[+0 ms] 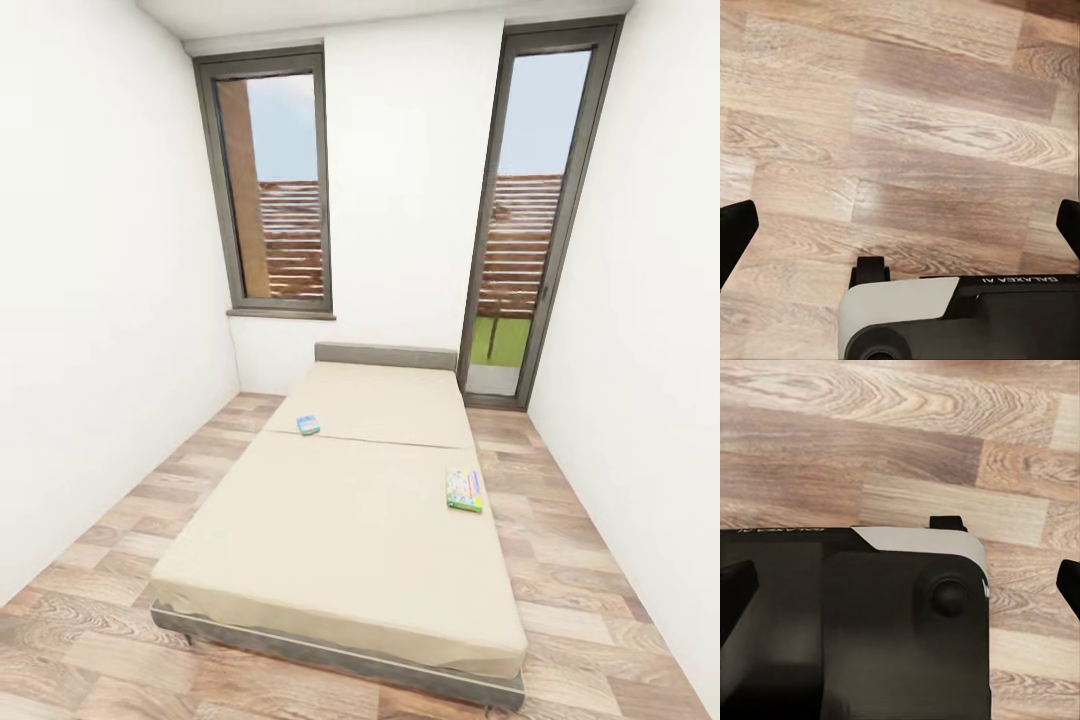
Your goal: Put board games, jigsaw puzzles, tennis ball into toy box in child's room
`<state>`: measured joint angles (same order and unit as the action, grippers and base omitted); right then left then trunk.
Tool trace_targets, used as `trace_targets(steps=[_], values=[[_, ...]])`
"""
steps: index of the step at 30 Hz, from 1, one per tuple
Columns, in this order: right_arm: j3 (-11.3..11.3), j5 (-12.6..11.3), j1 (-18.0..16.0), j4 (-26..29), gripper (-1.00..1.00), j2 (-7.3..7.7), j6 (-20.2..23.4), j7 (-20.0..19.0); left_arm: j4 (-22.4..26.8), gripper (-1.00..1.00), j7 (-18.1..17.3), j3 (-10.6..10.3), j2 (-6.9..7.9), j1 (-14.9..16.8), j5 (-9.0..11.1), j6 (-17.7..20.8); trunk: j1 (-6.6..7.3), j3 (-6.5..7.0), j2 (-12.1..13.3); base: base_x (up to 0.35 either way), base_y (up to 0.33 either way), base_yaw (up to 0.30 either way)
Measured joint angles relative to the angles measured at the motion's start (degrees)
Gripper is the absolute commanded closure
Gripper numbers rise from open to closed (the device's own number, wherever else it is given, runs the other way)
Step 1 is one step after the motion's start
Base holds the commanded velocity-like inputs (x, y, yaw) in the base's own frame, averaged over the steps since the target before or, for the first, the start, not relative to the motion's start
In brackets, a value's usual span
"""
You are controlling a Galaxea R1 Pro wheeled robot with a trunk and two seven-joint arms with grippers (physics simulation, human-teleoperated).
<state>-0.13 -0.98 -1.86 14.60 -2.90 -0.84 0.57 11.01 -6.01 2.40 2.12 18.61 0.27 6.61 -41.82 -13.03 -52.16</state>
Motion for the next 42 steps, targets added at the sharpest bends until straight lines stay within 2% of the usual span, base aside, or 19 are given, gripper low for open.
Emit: trace_targets(steps=[1, 2, 6, 26, 42], values=[[0.0, 0.0, 0.0, 0.0, -1.00, 0.00, -0.2, 0.0, 0.0, -1.00, -0.1, 0.0, 0.02, 0.0, 0.0, -0.4, 0.22, 0.18, 0.4, 0.000, 0.000, 0.000], [0.0, 0.0, 0.0, -0.3, -1.00, -0.10, -1.6, 0.1, 0.0, -1.00, -0.1, -0.1, 0.04, 0.0, 0.0, -2.8, 0.44, 0.36, 0.8, 0.000, 0.000, 0.000], [-0.3, -0.4, 0.1, -0.5, -1.00, 0.25, -2.5, 0.1, -0.1, -1.00, 0.1, -0.2, -0.11, 0.0, 0.0, -4.0, 1.32, 1.08, 2.4, 0.000, 0.000, 0.000], [-0.4, -0.8, 0.1, -0.6, -1.00, -0.33, -2.7, 0.1, -0.1, -1.00, 0.3, -0.2, -0.06, -0.1, 0.1, -4.5, 5.72, 4.73, 10.4, 0.000, 0.000, 0.009], [-0.4, -0.8, 0.0, -0.6, -1.00, -0.34, -2.7, 0.1, -0.1, -1.00, 0.3, -0.1, 0.00, -0.2, 0.1, -4.6, 9.24, 8.70, 16.9, -0.113, 0.000, 0.172]])
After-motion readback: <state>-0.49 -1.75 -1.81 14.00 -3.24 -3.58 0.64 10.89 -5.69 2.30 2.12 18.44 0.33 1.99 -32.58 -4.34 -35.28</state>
